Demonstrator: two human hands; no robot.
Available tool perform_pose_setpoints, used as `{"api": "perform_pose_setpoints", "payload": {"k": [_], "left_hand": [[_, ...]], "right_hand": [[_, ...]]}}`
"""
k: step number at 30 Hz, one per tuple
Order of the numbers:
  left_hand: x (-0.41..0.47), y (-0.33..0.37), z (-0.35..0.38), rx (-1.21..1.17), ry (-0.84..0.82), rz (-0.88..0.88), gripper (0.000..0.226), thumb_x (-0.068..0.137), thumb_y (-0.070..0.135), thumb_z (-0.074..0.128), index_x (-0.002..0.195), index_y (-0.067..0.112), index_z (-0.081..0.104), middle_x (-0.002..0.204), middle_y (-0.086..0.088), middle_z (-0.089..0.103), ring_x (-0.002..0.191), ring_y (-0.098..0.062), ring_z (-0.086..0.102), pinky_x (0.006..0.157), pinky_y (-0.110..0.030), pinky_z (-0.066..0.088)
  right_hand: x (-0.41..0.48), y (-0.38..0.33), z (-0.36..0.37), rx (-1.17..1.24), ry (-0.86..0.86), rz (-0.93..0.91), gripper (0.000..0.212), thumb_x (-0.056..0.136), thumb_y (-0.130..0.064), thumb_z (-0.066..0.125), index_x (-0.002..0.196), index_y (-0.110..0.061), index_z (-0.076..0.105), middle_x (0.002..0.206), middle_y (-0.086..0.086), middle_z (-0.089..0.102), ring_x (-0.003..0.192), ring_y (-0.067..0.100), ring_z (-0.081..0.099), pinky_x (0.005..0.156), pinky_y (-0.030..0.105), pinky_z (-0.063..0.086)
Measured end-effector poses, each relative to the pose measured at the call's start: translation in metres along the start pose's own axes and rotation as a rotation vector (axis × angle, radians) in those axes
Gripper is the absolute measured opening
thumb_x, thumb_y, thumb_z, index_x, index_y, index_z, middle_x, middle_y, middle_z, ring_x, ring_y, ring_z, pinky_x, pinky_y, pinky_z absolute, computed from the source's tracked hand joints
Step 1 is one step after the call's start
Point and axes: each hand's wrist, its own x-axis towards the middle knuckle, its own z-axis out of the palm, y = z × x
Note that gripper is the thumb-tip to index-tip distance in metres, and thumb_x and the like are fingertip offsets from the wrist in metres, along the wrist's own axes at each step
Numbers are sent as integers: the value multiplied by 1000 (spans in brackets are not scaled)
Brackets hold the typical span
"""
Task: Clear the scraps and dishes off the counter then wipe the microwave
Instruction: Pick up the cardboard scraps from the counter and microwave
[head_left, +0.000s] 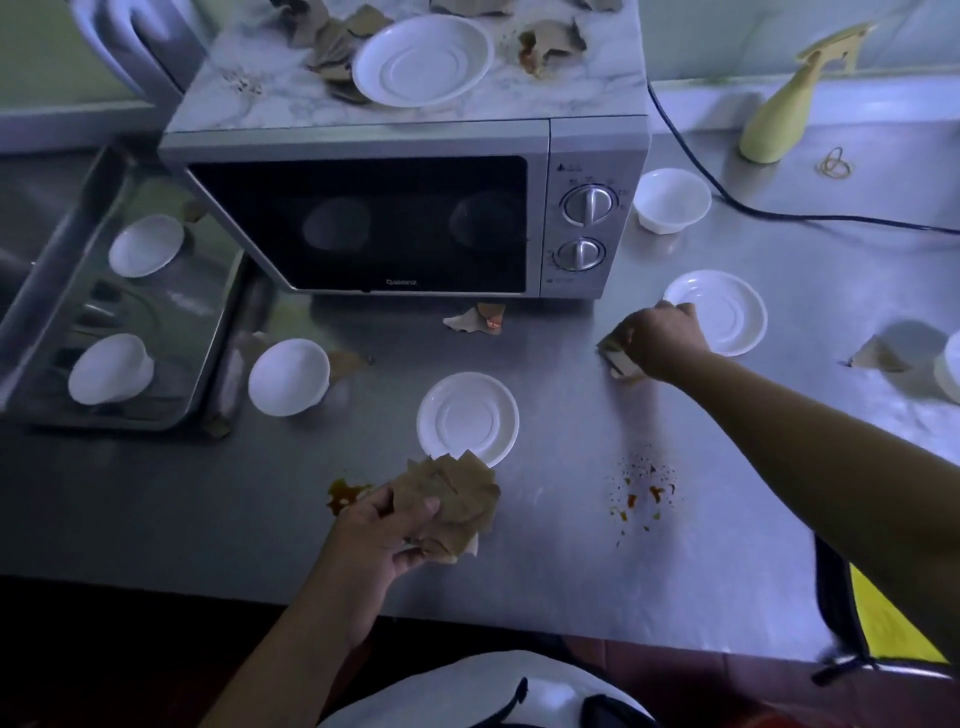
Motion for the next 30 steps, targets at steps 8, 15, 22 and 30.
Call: {"api": "perform_pose_setpoints", "payload": {"k": [8, 15, 22, 30], "left_hand": [[4, 0, 13, 95, 105, 55, 24, 91, 7, 65, 115, 6, 68, 107, -16, 75, 98, -33, 72, 85, -52, 59], [2, -9, 36, 134, 144, 83, 18, 88, 3, 68, 106, 5, 67, 100, -19, 74, 91, -35, 73, 82, -54, 59], [-9, -5, 57, 163, -26, 124, 34, 73, 15, 75, 103, 1, 68, 97, -25, 73, 84, -43, 71, 82, -65, 55], [-18, 8, 53, 208, -289, 114, 30, 86, 5, 72, 112, -5, 59, 92, -26, 72, 75, -42, 70, 71, -53, 60]], "right_hand": [[-99, -42, -9, 1091, 24, 197, 29, 80, 10, 70, 104, -6, 66, 71, 8, 64, 57, 13, 59, 62, 27, 49], [-186, -85, -37, 1685, -185, 125, 16, 78, 11, 71, 76, -5, 69, 75, 14, 71, 69, 25, 68, 65, 28, 57], [-222, -115, -41, 1379, 220, 60, 36, 78, 12, 73, 64, -21, 68, 63, -3, 69, 59, 8, 64, 59, 16, 50], [-258, -151, -7, 715, 589, -48, 27, 65, 19, 73, 74, -6, 75, 79, 3, 67, 73, 28, 61, 65, 32, 46]]}}
